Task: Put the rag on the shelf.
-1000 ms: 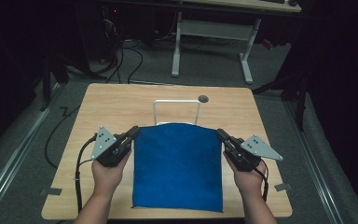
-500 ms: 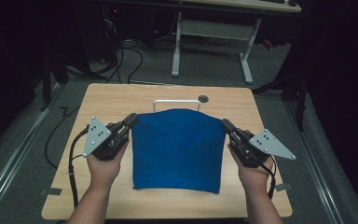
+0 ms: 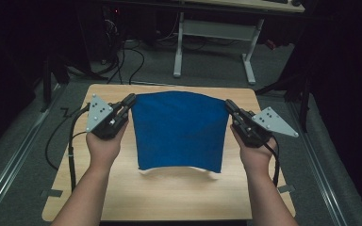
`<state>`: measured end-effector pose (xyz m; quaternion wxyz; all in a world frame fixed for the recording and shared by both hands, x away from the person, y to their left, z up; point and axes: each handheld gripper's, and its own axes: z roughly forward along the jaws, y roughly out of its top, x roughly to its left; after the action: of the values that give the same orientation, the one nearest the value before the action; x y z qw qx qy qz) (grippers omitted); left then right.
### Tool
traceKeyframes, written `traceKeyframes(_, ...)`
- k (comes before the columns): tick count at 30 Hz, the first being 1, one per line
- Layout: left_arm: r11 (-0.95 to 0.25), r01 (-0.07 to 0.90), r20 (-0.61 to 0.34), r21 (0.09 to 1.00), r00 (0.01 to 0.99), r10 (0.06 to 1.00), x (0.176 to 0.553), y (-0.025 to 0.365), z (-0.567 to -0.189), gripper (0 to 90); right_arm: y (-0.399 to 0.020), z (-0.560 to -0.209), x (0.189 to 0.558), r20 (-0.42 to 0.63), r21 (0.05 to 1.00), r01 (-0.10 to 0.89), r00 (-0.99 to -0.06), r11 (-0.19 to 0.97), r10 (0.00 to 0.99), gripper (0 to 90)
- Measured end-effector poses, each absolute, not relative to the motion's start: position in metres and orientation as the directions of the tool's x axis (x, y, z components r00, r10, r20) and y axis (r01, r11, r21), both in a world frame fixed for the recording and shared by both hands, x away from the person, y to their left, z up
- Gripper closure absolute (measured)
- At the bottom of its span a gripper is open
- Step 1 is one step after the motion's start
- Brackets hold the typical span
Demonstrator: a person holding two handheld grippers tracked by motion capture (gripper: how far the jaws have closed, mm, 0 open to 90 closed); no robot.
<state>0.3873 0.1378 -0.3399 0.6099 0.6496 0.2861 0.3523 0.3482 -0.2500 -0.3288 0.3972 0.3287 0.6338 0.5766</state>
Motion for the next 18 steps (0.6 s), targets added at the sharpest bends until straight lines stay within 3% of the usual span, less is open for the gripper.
traceKeyframes(18, -0.21, -0.016, 0.191, 0.978, 0.486, 0.853, 0.456, 0.131, -0.319, 88.1, -0.249, -0.316, 0.409, -0.142, 0.987, 0.02, -0.389, 0.162, 0.91, 89.5)
